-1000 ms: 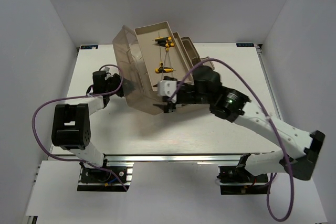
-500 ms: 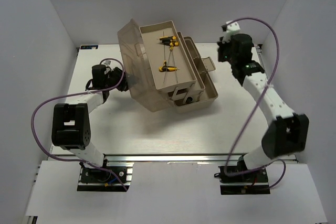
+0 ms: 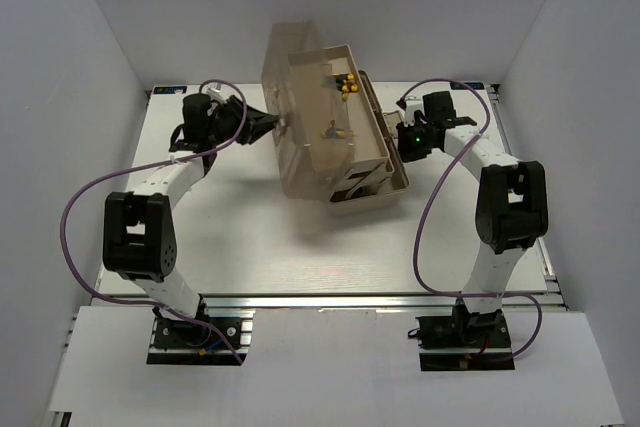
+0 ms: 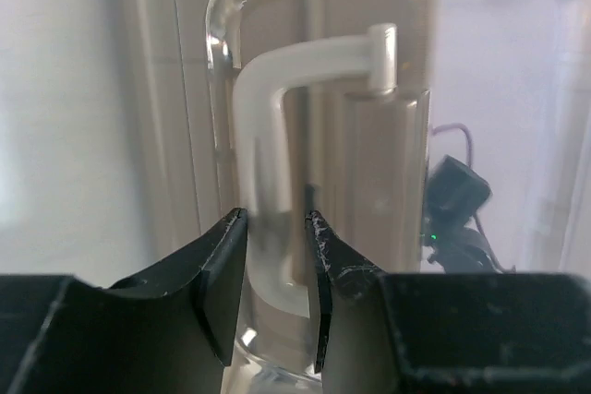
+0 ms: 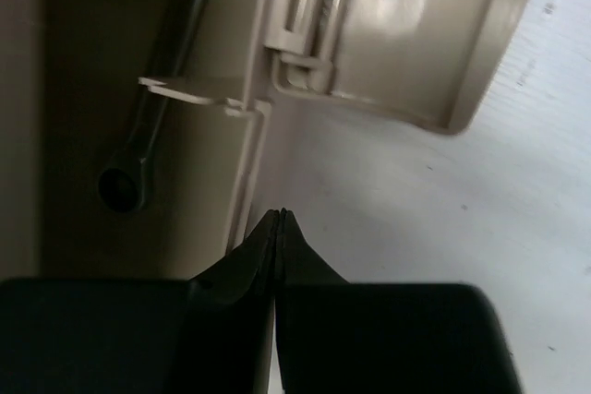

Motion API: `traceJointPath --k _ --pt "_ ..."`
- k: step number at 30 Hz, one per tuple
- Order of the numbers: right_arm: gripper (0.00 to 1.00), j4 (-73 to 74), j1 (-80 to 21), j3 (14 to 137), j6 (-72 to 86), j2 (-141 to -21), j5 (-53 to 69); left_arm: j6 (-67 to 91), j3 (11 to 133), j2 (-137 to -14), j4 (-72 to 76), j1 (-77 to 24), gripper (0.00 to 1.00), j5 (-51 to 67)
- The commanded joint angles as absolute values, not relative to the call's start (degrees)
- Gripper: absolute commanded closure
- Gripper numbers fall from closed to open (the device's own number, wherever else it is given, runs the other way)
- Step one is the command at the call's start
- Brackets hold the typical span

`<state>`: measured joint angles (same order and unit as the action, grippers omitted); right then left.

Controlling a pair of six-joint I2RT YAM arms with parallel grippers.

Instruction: Sort the tools into containers

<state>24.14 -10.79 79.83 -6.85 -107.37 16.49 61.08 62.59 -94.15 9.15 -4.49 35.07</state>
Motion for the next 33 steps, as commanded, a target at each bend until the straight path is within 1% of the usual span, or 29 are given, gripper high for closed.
traceJointPath --k 1,4,7,13,17,19,20,21,23,24,26,28,31,33 --pt "1.0 24.5 -13.1 83.1 -5.9 -106.8 26.3 62.3 68.3 -96.1 10.4 -9.0 0.59 37.8" --pt "1.0 23.8 -13.4 83.8 -4.4 -106.3 26.7 62.8 71.5 -98.5 10.3 -13.3 0.59 38.3" --pt "1.0 24.2 -13.4 83.8 -3.9 -105.9 24.7 64.3 72.5 -99.6 12.0 -15.5 0.59 38.4" --pt "1.0 23.2 -13.2 81.8 -2.2 -104.1 18.0 65.2 72.0 -98.3 13.2 -16.3 0.58 38.4" --pt "1.0 21.9 -12.3 80.9 -2.0 -102.2 12.3 62.3 74.3 -94.8 10.6 -15.7 0.55 36.3" --pt "0.99 20.1 -11.3 80.7 -3.1 -100.8 9.1 57.2 76.0 -92.0 4.2 -14.9 0.5 33.0" --pt "0.94 19.4 -10.8 80.2 -3.6 -100.4 8.4 55.3 77.4 -91.2 1.5 -14.7 0.47 31.5" --pt "0.91 18.6 -10.4 80.0 -4.1 -99.5 7.7 53.5 77.8 -90.2 -3.4 -14.3 0.42 30.2" --pt "0.84 16.4 -9.2 79.9 -6.2 -98.9 7.7 48.8 77.9 -87.8 -7.4 -13.0 0.38 27.3" --pt "0.82 15.7 -9.1 79.9 -7.2 -98.4 8.0 47.6 77.3 -87.3 -10.8 -12.4 0.34 26.6" --pt "0.78 14.4 -9.1 80.1 -10.4 -98.4 8.9 44.4 76.6 -86.3 -14.0 -12.1 0.32 25.3" --pt "0.77 14.8 -9.9 81.3 -12.6 -99.2 12.2 42.9 74.2 -85.7 -15.4 -12.1 0.29 25.1" --pt "0.81 19.0 -13.1 83.7 -14.6 -100.4 16.0 41.4 71.5 -84.2 -17.1 -12.2 0.27 23.8" --pt "0.83 20.0 -15.2 82.3 -16.1 -98.8 18.4 40.0 71.5 -83.2 -20.6 -12.2 0.27 20.3"
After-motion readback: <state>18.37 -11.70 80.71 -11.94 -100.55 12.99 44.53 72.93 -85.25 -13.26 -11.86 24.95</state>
